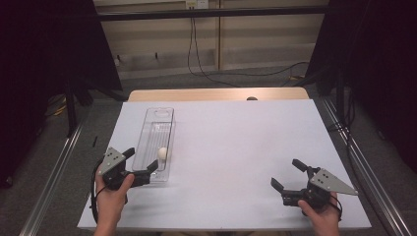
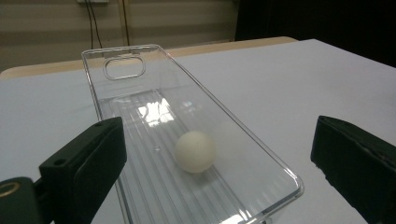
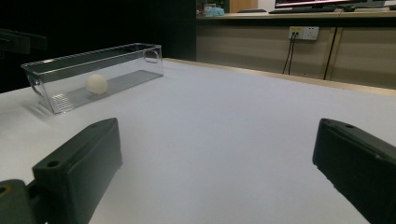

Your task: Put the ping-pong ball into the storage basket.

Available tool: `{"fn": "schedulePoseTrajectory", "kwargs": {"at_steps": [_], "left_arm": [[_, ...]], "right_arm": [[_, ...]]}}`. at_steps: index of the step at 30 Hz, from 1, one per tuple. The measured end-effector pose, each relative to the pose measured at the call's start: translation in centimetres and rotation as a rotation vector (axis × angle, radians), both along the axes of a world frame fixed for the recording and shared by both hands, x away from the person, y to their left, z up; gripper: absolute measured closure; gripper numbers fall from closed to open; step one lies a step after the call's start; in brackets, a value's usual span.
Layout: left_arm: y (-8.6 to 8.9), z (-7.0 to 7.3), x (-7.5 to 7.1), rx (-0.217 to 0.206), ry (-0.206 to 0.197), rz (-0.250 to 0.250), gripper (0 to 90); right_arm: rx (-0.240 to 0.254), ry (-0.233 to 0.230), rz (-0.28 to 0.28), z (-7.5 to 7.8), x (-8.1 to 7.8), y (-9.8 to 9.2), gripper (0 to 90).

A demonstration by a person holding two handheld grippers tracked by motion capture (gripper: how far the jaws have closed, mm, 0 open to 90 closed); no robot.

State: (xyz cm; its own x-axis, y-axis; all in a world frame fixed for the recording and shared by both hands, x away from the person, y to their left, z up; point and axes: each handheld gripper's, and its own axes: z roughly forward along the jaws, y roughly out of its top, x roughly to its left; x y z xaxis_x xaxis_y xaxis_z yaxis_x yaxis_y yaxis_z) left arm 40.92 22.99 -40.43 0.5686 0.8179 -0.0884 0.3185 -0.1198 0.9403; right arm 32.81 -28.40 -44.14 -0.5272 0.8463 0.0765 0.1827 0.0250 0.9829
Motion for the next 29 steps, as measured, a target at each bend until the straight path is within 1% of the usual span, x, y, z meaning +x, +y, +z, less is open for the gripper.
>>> {"fn": "schedulePoseTrajectory", "kwargs": {"at_steps": [1,4,5,7,9,12,13,14,15,16,17,18,19,20,21,22,23,24,26,28,29], "left_arm": [[0.0,0.0,-0.1,0.003,-0.003,-0.003,3.6],[0.2,-0.1,-0.3,-0.022,-0.006,-0.011,3.4],[0.2,-0.1,-0.4,-0.011,-0.008,-0.001,3.4],[0.3,-0.1,-0.5,-0.02,-0.01,-0.01,3.4],[0.3,-0.2,-0.6,-0.023,-0.011,0.001,3.4],[0.4,-0.4,-0.7,-0.032,-0.016,0.002,3.4],[0.5,-0.4,-0.8,-0.026,-0.015,0.007,3.4],[0.5,-0.5,-0.9,-0.033,-0.02,0.006,3.4],[0.5,-0.5,-1.0,-0.03,-0.024,0.006,3.4],[0.5,-0.6,-1.0,-0.038,-0.025,0.008,3.4],[0.5,-0.8,-1.1,-0.033,-0.024,-0.001,3.4],[0.5,-0.8,-1.2,-0.018,-0.027,-0.005,3.4],[0.5,-1.0,-1.2,-0.031,-0.026,-0.002,3.4],[0.6,-1.0,-1.3,-0.017,-0.028,-0.014,3.4],[0.4,-1.1,-1.4,-0.032,-0.025,0.001,3.4],[0.5,-1.1,-1.4,-0.03,-0.026,0.001,3.4],[0.6,-1.2,-1.4,-0.033,-0.027,-0.01,3.4],[0.7,-1.2,-1.5,-0.025,-0.029,-0.009,3.4],[0.8,-1.3,-1.6,-0.033,-0.027,-0.011,3.4],[0.8,-1.4,-1.6,-0.054,-0.027,-0.013,3.2],[0.8,-1.4,-1.6,-0.044,-0.024,-0.01,3.2]], "right_arm": [[0.001,0.001,0.0,0.0,0.0,0.0,1.0],[0.0,0.002,0.001,0.0,0.0,0.0,1.0],[0.0,0.003,0.0,0.0,0.0,0.0,1.0],[0.002,0.005,0.001,0.0,0.0,0.0,1.1],[0.001,0.002,0.002,0.0,0.0,0.0,1.0],[0.002,0.003,0.002,0.0,0.0,0.0,1.0],[0.001,0.002,0.002,0.0,0.0,0.0,1.0],[0.0,0.001,0.001,0.0,0.0,0.0,1.0],[0.001,0.001,0.0,0.0,0.0,0.0,1.0],[0.001,0.001,-0.001,0.0,0.0,0.0,1.0],[0.001,0.001,-0.001,0.0,0.0,0.0,1.0],[0.001,0.001,-0.001,0.0,0.0,0.0,1.0],[0.001,0.001,-0.001,0.0,0.0,0.0,1.0],[0.001,0.002,0.001,0.0,0.0,0.0,1.0],[0.001,0.002,0.0,0.0,0.0,0.0,1.0],[0.001,0.002,0.001,0.0,0.0,0.0,1.0],[0.0,0.001,0.002,0.0,0.0,0.0,1.0],[-0.001,0.001,0.004,0.0,0.0,0.0,1.0],[-0.007,0.0,0.007,-0.1,0.0,0.0,1.0],[0.005,0.008,0.005,-0.1,0.0,0.1,1.0],[0.004,0.009,0.001,-0.1,0.0,0.1,1.0]]}}
